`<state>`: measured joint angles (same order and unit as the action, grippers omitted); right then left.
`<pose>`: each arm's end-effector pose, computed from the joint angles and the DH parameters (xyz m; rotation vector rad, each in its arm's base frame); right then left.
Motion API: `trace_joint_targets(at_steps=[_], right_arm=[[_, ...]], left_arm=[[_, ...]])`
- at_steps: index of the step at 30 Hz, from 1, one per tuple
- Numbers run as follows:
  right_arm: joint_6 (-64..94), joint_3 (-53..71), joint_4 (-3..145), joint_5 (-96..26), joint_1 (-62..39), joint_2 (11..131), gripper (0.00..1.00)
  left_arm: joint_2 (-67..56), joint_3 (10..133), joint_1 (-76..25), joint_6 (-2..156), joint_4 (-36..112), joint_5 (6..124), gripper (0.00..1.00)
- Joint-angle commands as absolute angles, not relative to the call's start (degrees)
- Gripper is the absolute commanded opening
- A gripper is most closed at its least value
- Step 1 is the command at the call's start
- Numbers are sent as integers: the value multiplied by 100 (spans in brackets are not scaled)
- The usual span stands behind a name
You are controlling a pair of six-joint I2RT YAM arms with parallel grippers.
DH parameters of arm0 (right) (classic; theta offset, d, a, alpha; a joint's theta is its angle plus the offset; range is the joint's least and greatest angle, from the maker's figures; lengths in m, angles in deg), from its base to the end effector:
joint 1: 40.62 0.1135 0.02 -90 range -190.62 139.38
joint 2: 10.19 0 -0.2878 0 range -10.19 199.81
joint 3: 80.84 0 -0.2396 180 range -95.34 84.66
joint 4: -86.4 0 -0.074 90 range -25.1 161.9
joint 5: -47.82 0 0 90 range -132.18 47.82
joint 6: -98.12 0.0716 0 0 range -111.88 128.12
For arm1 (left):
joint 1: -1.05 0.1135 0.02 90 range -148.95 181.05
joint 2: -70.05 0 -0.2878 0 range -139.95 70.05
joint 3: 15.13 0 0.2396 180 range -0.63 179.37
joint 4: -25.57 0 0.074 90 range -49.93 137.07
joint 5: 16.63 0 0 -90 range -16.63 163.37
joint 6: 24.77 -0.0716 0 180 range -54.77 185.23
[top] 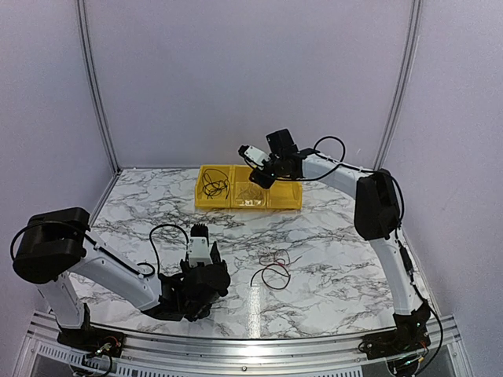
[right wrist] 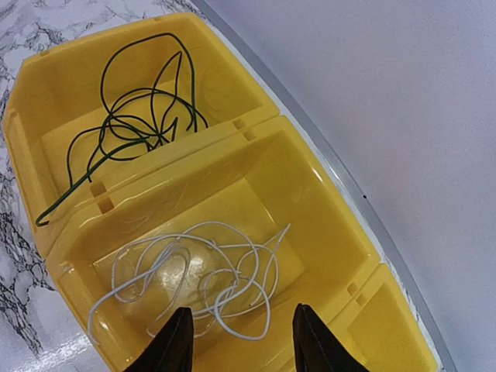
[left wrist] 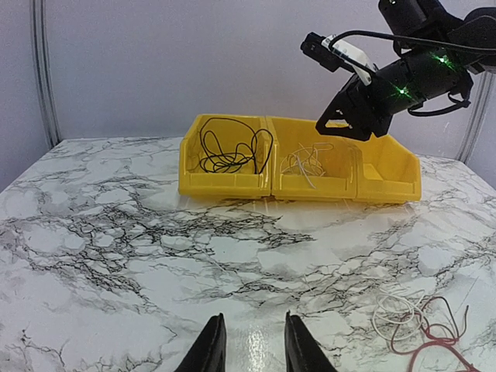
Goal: Untangle the cables
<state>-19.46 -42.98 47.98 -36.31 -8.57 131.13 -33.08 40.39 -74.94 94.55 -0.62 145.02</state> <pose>0.5041 0.3242 0.2082 -1.1559 1.9042 0.1568 0.1475 -0.3103 0.1816 -0.0847 1.6864 -0.1579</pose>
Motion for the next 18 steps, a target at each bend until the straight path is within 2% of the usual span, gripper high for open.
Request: trace_joint_targets(at_steps=[1,7,12,15,18], right_arm=[[-1741,-4095,4646,-3599,-684,12417,45],[-1630,-2668,4980,-3218,-584,11227,47],[-1828,-1458,4981,-2290,-590,10174,46],[-2114,-1016,4582,-1682,-587,9807,45],[-2318,-535,4241,-1217,-580,9519,42]], left_arm=[[-3340,4069,-7524,9400,-159,14584,29],[-3357,4095,-7524,9298,-168,14503,35],[-3315,4086,-7524,9300,-176,14413,65],[-3239,4060,-7511,9099,-290,14089,71],[-3202,4097,-7482,8640,-442,13510,72]])
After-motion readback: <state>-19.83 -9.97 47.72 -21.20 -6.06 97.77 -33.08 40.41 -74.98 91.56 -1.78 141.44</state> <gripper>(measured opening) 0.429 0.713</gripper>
